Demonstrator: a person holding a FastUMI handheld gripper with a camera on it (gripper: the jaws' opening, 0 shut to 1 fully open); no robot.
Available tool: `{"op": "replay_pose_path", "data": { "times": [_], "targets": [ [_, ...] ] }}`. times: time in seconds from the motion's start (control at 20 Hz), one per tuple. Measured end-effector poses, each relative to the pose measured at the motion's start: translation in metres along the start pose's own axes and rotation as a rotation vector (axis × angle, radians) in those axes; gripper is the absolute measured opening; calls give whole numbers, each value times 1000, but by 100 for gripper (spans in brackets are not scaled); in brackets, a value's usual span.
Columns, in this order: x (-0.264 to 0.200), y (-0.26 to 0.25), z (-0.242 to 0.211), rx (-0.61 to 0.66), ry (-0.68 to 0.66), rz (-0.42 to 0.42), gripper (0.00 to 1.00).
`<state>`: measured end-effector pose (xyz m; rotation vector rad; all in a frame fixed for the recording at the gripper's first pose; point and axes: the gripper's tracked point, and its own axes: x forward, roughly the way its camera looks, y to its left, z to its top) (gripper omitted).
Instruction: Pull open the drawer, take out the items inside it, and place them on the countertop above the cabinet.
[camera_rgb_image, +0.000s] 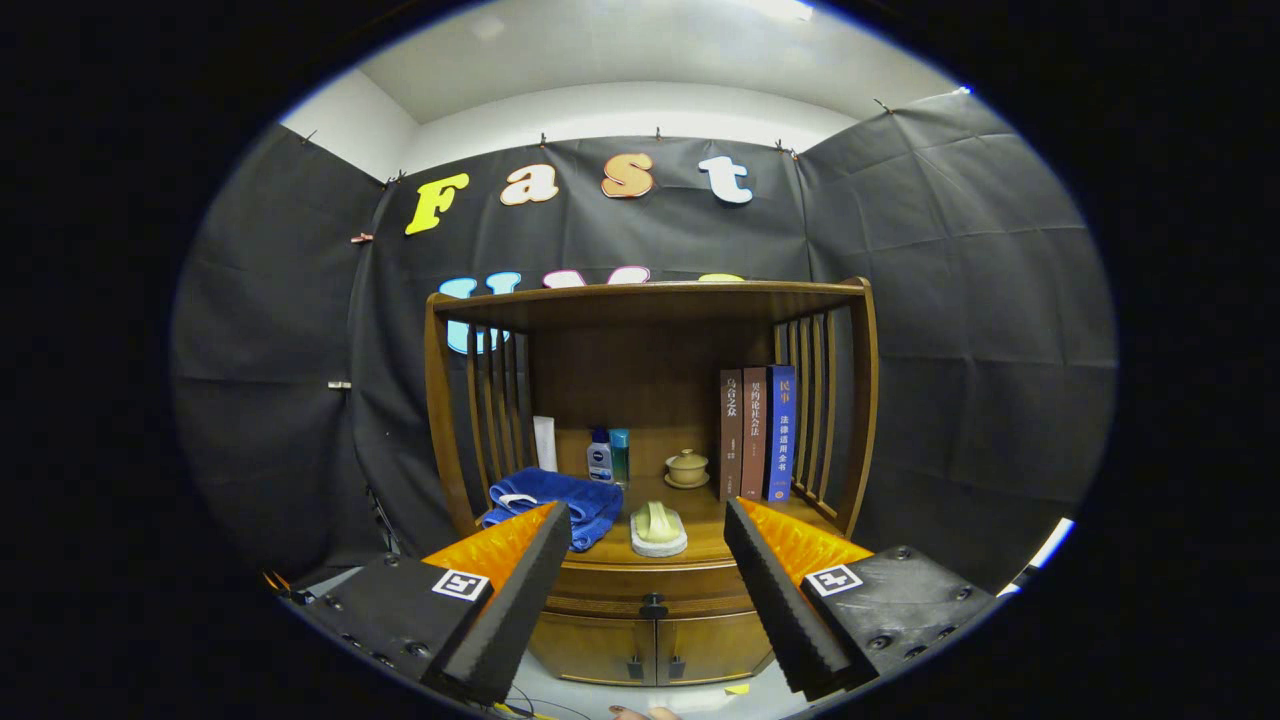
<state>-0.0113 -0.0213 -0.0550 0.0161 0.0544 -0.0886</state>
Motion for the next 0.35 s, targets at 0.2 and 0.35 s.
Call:
{"op": "replay_pose_path", "data": {
  "times": [0.2,0.35],
  "targets": [
    [-1,0,0,-1,-1,1,99],
    [-1,1,-1,-3,1,3,99]
  ]
}}
